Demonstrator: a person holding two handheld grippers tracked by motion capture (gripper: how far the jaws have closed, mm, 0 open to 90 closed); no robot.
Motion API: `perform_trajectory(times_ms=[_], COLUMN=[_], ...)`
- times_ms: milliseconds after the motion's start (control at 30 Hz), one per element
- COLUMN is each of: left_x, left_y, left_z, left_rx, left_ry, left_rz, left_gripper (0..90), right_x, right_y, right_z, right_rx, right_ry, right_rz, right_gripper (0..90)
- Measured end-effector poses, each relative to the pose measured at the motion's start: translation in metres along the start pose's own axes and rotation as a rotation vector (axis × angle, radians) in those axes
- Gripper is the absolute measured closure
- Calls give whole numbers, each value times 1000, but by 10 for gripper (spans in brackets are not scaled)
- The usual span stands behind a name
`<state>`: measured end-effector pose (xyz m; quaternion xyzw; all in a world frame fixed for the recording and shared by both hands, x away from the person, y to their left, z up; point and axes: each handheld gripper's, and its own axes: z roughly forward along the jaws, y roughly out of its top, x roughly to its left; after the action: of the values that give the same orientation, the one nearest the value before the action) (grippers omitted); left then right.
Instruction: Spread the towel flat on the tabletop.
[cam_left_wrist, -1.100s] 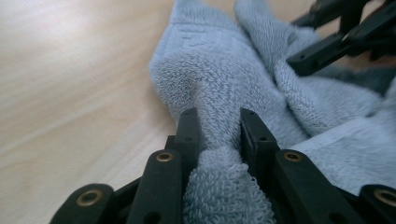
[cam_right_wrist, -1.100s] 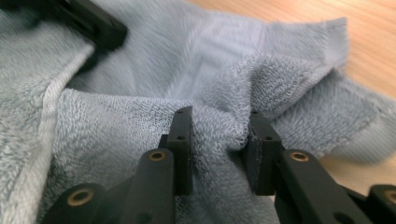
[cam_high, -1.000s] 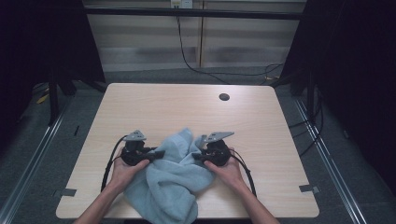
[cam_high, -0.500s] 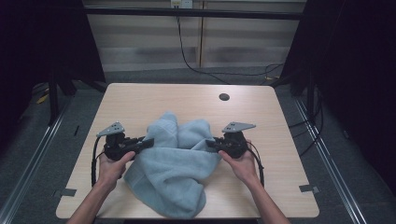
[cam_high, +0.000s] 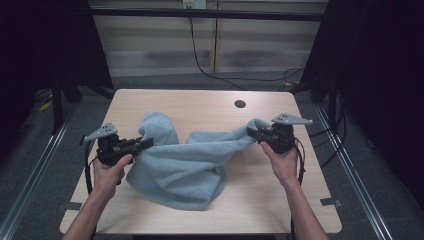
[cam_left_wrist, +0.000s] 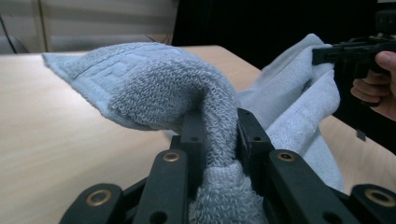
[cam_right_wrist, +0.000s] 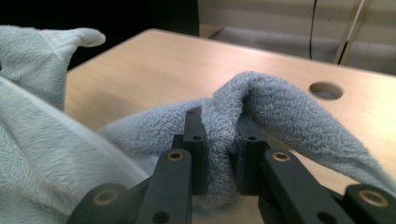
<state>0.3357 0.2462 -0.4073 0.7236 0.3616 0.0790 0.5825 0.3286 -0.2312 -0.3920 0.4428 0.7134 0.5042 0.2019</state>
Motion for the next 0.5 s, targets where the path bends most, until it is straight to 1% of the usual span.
perform_trajectory(times_ms=[33, 67, 100, 133, 167, 233, 267, 333, 367, 400, 433, 467, 500], left_x=[1, 1, 2, 2, 1, 0, 0, 5, 5, 10, 13, 13, 18], left_y=[7, 7, 12, 12, 17, 19, 19, 26, 26, 37, 45, 45, 61], left_z=[-5, -5, -10, -10, -14, -15, -15, -12, -12, -9, -7, -7, -5], left_rx=[-10, -10, -30, -30, -46, -52, -52, -52, -52, -60, -69, -69, -79], left_ry=[7, 7, 5, 5, 14, 28, 28, 49, 49, 69, 83, 83, 108], left_rz=[5, 5, 6, 6, 11, 2, 2, -8, -8, -11, -9, -9, 1], left_gripper=[762, 765, 765, 765, 765, 765, 766, 765, 766, 766, 767, 767, 767], right_x=[-3, -3, -8, -8, -10, -8, -8, -10, -10, -13, -15, -17, -18], right_y=[4, 4, 12, 12, 18, 22, 22, 28, 28, 36, 43, 51, 60], right_z=[-3, -3, -7, -7, -9, -8, -8, -1, -1, 5, 9, 13, 15], right_rx=[-12, -12, -38, -38, -58, -57, -57, -49, -49, -49, -49, -52, -64], right_ry=[-9, -9, -11, -11, -6, -21, -21, -21, -21, -22, -28, -33, -40], right_rz=[3, 3, 13, 13, 20, 7, 7, 4, 4, 18, 17, 19, 16], right_gripper=[787, 787, 787, 787, 787, 787, 787, 787, 787, 787, 787, 787, 787])
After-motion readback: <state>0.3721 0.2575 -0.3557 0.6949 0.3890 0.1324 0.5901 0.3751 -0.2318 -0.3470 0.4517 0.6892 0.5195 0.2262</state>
